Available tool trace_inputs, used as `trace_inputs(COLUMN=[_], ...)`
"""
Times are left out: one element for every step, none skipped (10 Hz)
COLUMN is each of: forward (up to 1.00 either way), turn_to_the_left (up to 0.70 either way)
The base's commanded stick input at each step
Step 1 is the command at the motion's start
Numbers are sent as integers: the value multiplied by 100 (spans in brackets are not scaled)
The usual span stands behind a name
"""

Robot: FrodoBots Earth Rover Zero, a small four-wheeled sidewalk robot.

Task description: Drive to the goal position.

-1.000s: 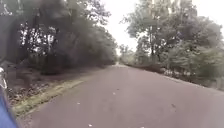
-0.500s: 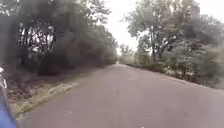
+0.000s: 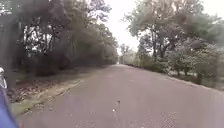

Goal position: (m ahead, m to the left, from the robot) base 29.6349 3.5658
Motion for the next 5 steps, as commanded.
trace_inputs(forward=[70,70,70,70,70], turn_to_the_left=[-1,-1,-1,-1,-1])
